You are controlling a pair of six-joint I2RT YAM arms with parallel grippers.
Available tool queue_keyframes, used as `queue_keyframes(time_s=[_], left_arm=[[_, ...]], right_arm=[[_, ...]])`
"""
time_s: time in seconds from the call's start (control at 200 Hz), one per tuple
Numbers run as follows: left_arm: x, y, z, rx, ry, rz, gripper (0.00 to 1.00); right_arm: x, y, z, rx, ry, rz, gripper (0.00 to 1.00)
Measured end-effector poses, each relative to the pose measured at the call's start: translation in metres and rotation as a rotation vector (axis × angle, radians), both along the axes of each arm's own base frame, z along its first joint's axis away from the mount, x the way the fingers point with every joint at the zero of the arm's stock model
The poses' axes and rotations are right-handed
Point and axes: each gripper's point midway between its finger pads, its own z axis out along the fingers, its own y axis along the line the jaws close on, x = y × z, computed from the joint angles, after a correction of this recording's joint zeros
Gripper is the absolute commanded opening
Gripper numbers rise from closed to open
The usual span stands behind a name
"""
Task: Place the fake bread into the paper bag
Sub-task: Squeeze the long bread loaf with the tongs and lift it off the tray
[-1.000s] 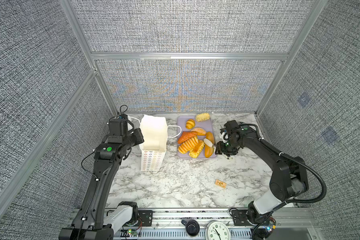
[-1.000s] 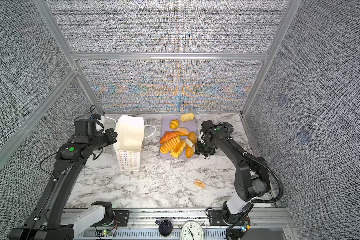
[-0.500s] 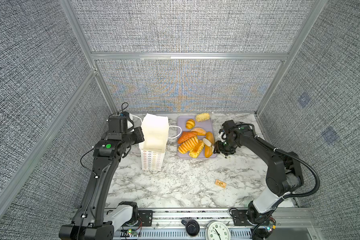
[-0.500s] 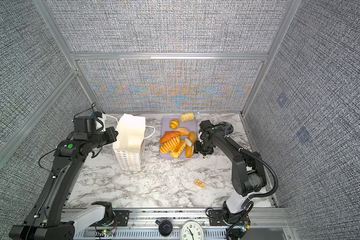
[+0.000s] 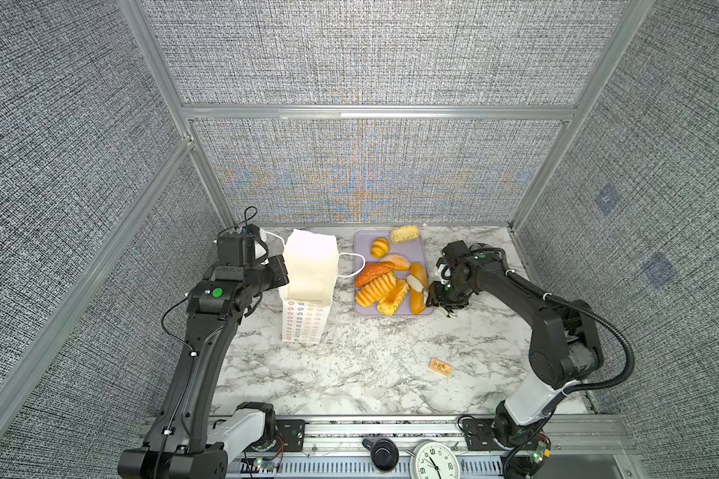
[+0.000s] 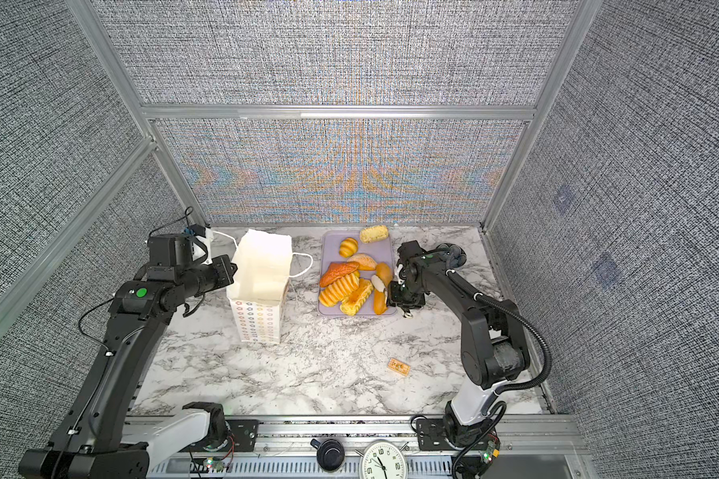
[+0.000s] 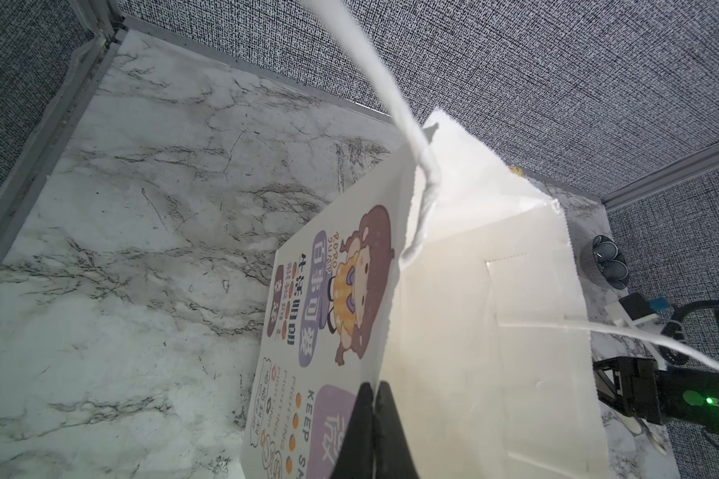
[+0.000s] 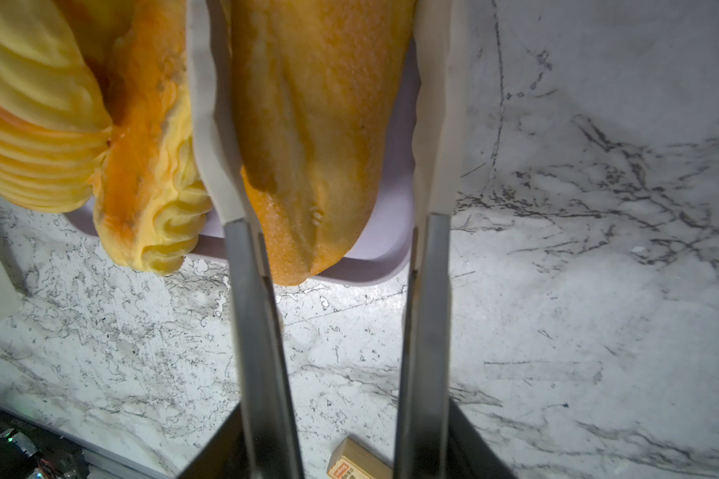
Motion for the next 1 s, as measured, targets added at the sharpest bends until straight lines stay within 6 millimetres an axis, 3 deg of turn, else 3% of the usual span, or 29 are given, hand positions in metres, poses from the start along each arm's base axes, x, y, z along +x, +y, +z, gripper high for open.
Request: queue_keyframes(time_s=[0.57, 1.0], left_arm=[[0.000, -0.002, 0.001, -0.022, 0.005, 0.001, 0.00], [-0.004, -0.005, -0.004, -0.040, 0.019, -0.009, 0.00]], right_arm=[[-0.013, -0.011, 0.026, 0.009, -0.075, -0.033, 0.43], [-0.019, -0.012, 0.067, 0.102, -0.174, -0.052, 0.40]])
